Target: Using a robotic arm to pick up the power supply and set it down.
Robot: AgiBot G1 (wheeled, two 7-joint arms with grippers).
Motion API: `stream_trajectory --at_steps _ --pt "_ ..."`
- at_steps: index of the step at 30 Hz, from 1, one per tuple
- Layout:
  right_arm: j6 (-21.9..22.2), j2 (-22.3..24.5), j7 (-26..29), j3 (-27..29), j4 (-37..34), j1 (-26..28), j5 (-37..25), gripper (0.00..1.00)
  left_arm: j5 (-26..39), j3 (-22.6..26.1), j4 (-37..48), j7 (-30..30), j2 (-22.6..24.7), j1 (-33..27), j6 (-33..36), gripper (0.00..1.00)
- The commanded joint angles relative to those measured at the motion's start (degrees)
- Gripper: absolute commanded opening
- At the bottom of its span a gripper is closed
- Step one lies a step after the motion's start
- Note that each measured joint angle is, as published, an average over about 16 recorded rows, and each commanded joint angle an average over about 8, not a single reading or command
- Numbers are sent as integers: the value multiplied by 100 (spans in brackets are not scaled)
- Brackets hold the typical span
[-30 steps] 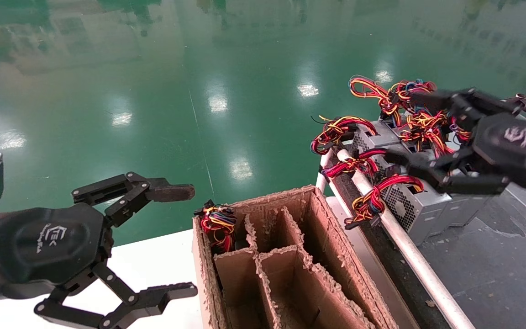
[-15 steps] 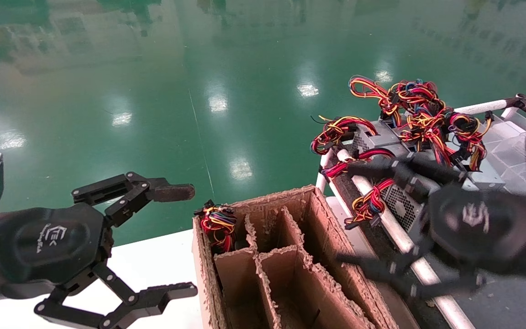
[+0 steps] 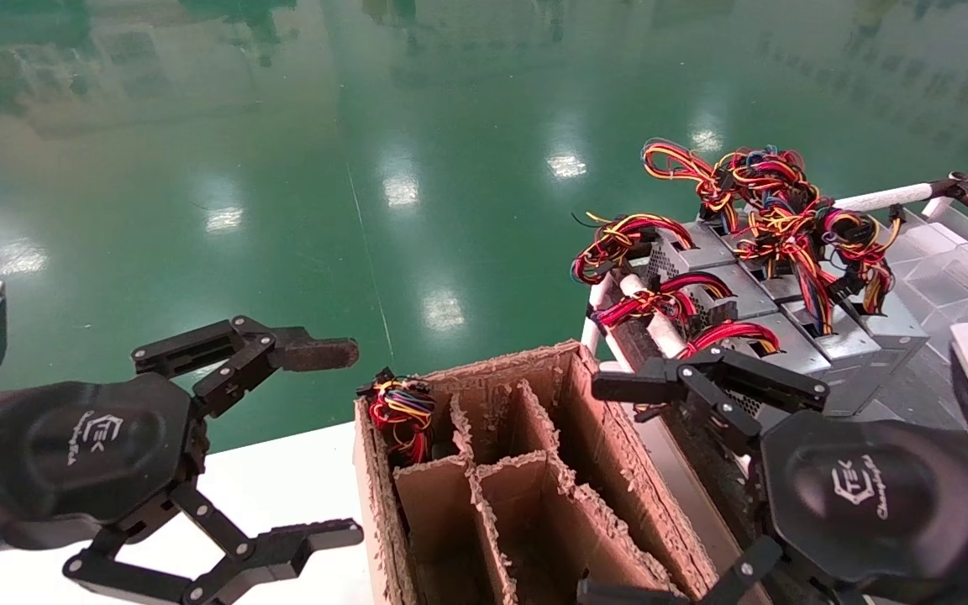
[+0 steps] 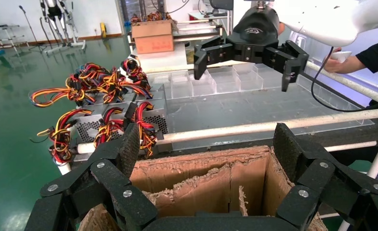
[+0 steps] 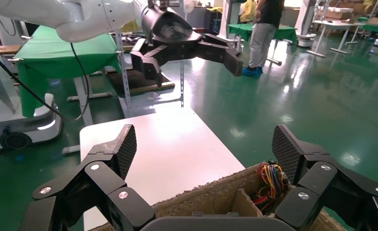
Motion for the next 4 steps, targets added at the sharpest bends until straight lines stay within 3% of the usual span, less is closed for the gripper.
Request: stream_trajectory --at_steps 1,4 --pt "4 0 -15 -4 -60 36 -13 100 0 0 0 0 0 0 0 100" --pt "5 0 -21 -8 -83 51 -22 100 0 0 0 0 0 0 0 100"
